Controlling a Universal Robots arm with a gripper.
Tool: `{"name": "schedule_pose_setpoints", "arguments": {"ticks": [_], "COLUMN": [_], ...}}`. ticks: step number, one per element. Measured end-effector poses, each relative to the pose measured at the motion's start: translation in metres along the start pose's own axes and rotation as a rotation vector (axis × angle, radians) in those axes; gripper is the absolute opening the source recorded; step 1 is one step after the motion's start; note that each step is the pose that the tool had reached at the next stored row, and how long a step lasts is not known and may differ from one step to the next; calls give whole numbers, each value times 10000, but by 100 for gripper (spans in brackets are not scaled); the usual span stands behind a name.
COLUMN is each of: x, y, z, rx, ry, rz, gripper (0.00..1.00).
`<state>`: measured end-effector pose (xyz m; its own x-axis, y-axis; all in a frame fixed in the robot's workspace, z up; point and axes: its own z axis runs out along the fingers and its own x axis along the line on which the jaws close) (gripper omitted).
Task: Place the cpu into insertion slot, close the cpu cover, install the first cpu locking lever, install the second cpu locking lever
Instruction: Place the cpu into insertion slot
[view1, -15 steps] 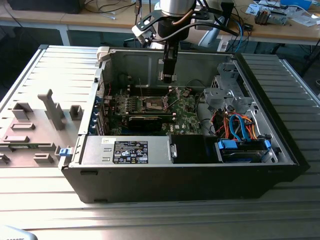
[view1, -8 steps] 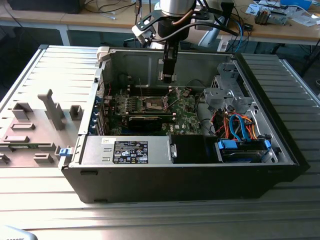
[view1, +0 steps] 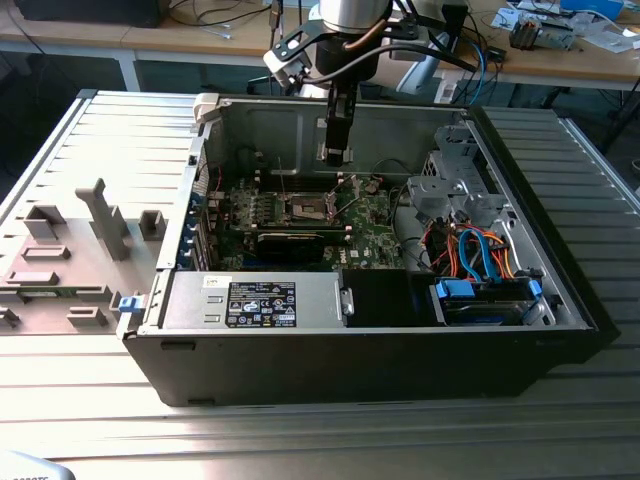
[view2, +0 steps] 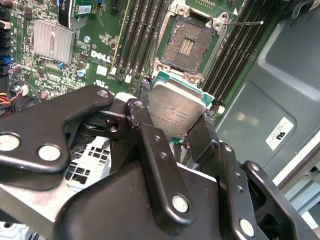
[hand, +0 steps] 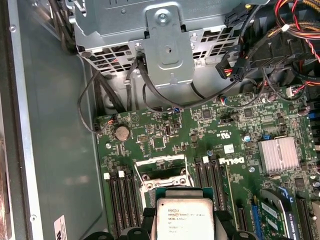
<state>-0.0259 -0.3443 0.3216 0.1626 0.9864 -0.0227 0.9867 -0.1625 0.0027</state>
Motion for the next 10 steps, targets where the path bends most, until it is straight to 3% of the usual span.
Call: {"name": "schedule_pose_setpoints", "arguments": {"ticks": [10], "x": [0], "y": [0], "z": [0], "rx": [2], "ry": [-1], "rz": [89], "gripper": [54]}}
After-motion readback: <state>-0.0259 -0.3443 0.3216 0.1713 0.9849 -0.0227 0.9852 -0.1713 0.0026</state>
